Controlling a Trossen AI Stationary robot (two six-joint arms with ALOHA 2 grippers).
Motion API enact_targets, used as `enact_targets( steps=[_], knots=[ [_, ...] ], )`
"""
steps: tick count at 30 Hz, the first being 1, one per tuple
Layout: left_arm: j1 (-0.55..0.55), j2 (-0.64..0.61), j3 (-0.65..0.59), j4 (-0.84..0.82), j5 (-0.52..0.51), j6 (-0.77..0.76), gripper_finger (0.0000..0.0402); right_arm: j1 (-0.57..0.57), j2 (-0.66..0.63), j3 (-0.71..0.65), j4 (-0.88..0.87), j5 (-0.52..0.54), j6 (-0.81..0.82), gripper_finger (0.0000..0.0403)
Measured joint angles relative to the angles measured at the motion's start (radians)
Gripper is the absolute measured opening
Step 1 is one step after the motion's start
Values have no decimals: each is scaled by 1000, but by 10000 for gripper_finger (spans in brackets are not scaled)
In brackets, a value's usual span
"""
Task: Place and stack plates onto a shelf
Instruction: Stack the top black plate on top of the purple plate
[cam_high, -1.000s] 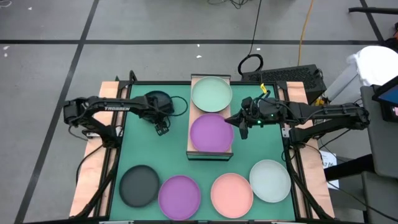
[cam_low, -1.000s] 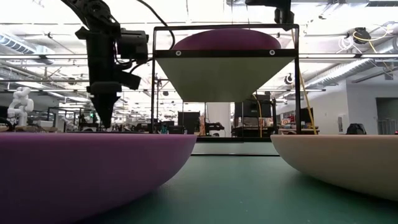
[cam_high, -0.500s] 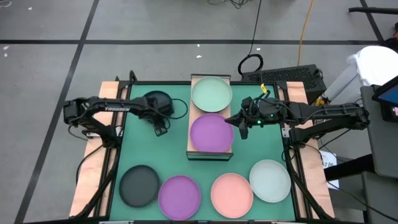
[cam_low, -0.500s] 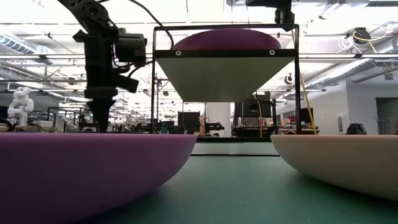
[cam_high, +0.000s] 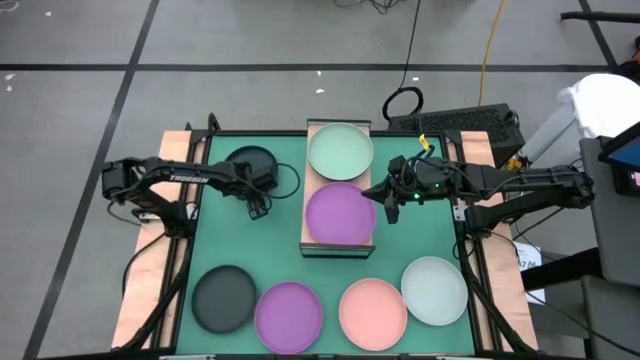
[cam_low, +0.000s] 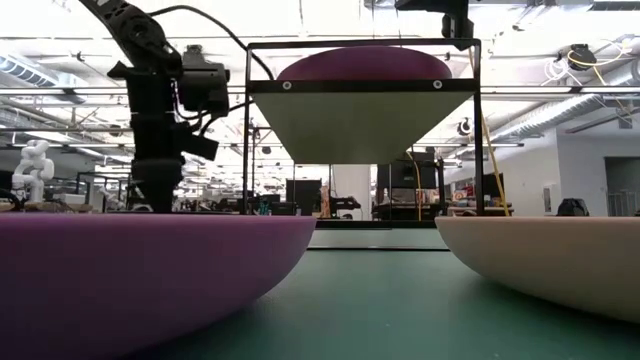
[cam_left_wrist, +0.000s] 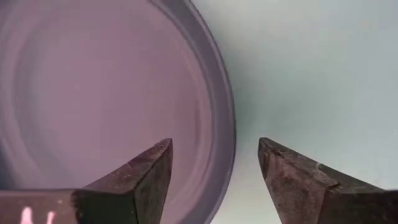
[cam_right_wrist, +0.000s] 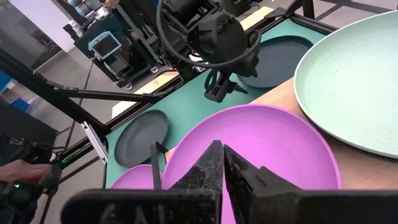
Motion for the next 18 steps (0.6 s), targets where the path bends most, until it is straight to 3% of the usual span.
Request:
enact_targets(
  steps=[6,18],
  knots=[
    [0,0,-59,12,-4,-49,219,0,0,0,0,0,1,0],
    [0,-1,-63,30,-101,-13,20,0,0,0,0,0,1,0]
  ],
)
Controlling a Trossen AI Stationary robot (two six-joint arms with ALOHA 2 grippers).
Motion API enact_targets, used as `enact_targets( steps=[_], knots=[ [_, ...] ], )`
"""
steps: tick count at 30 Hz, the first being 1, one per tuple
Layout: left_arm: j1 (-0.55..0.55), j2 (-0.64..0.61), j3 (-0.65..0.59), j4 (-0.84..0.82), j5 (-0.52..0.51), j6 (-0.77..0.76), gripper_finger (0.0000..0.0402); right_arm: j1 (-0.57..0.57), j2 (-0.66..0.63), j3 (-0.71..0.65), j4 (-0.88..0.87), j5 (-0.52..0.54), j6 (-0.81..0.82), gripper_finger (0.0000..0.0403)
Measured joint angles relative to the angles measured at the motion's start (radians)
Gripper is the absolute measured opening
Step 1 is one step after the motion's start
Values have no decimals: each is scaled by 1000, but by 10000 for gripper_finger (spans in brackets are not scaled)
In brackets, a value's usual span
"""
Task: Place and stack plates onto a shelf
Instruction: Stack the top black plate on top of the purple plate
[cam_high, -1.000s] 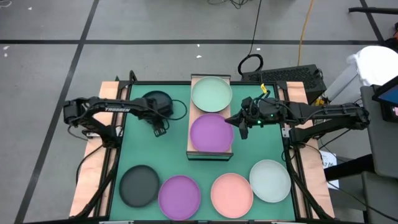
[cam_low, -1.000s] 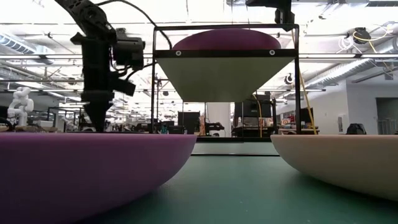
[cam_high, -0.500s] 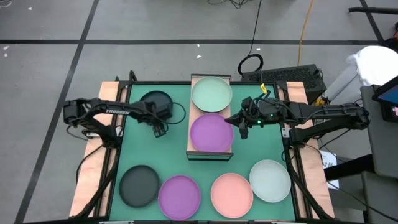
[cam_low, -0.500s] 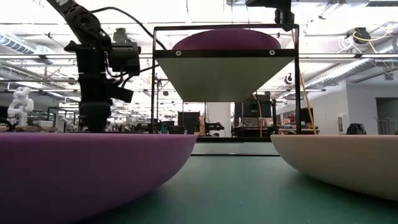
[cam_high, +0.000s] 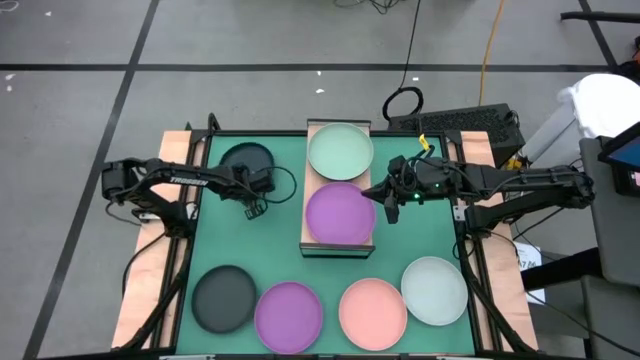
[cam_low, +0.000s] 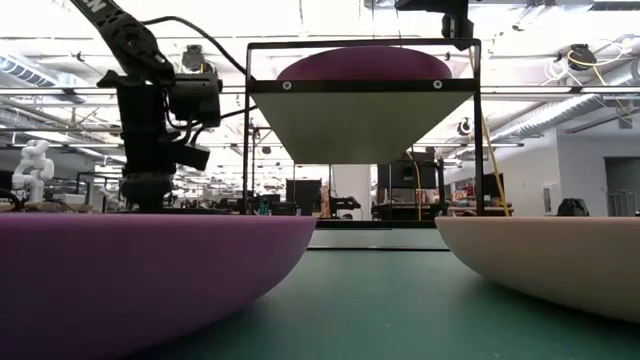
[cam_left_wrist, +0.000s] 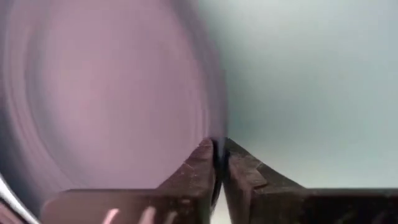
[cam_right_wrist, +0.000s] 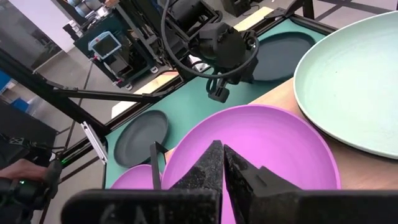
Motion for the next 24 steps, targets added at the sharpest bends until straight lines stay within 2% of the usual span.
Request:
enact_targets(
  steps=[7,18,24],
  knots=[
    [-37,-31,28,-54,1,-3,10,0,0,0,0,0,7,0],
    [-187,-283,30,-58,9,-8,10,0,0,0,0,4,19,0],
    [-267,-364,30,-58,-3,-8,10,0,0,0,0,31,10,0]
  ],
)
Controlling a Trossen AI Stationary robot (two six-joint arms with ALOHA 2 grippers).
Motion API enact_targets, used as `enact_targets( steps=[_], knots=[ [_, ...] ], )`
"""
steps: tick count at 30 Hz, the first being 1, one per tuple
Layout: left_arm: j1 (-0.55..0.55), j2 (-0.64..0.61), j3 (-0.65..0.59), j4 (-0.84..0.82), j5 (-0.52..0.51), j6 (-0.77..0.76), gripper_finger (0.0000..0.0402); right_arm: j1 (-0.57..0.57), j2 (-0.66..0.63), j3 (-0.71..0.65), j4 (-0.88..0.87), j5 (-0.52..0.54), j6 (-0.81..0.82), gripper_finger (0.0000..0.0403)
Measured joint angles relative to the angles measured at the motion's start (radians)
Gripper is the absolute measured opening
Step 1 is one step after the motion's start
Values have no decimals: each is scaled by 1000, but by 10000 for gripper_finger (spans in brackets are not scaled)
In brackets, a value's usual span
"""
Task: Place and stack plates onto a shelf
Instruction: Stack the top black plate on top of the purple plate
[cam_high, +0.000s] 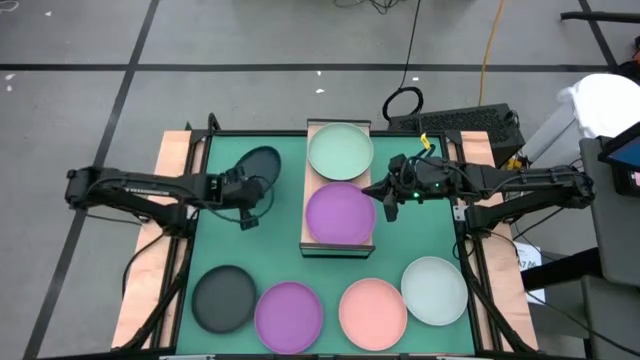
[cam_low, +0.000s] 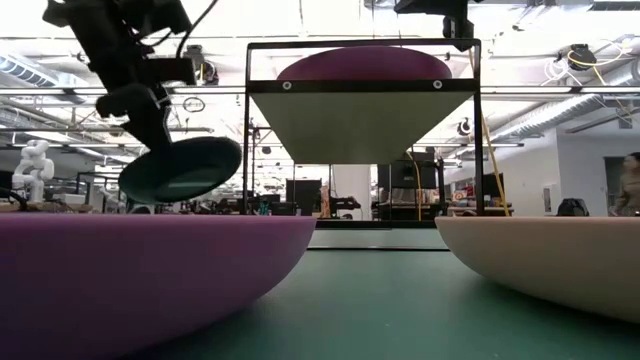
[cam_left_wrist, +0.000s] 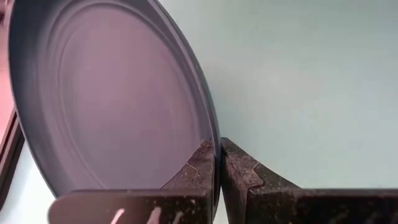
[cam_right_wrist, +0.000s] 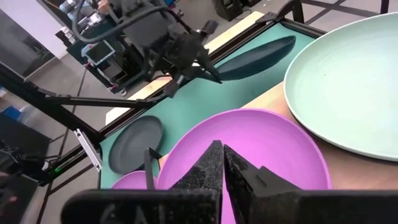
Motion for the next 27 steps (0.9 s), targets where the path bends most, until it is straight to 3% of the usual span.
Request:
enact_targets(
  steps=[14,20,27],
  knots=[
    [-222,-144,21,5,31,36,10,-6,0,0,0,25,-10,0],
    [-281,-139,189,-67,-4,296,10,-6,0,0,0,24,-10,0],
    [-280,-94,341,-124,-15,449,10,-6,0,0,0,22,-10,0]
  ],
)
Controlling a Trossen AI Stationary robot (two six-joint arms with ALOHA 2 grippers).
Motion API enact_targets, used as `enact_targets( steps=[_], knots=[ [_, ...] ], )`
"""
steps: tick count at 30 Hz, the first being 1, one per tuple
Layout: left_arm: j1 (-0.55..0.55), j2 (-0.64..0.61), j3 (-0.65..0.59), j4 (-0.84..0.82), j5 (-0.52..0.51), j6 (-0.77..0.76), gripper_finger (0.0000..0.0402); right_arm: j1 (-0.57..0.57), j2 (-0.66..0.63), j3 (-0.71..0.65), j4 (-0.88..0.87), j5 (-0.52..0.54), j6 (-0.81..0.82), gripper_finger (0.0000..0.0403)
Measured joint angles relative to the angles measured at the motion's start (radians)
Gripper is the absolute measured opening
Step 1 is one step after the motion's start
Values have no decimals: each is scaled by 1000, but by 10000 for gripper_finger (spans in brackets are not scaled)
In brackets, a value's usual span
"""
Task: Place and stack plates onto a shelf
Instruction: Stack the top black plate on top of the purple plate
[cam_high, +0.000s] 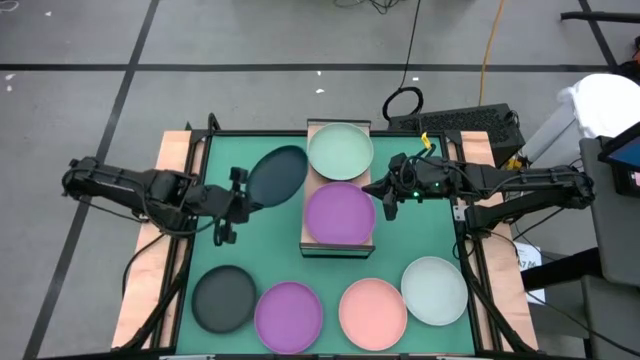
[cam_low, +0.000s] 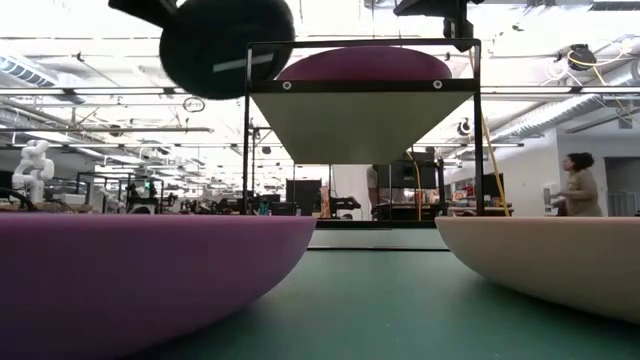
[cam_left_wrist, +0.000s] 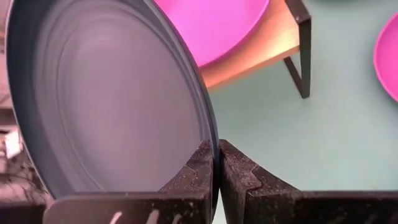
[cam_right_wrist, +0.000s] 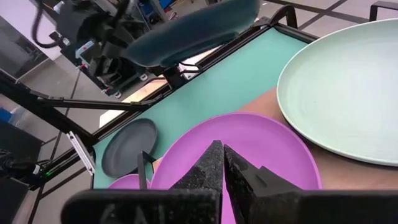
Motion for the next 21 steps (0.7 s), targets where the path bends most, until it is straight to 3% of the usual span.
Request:
enact_targets(
  steps=[9,15,21],
  knots=[
    [1,136,157,-9,3,170,10,1,-3,0,-15,-4,48,0],
    [1,241,232,-9,12,265,10,1,-56,0,-146,-3,245,0],
    [1,311,287,40,15,346,10,1,-132,0,-253,1,342,0]
  ],
)
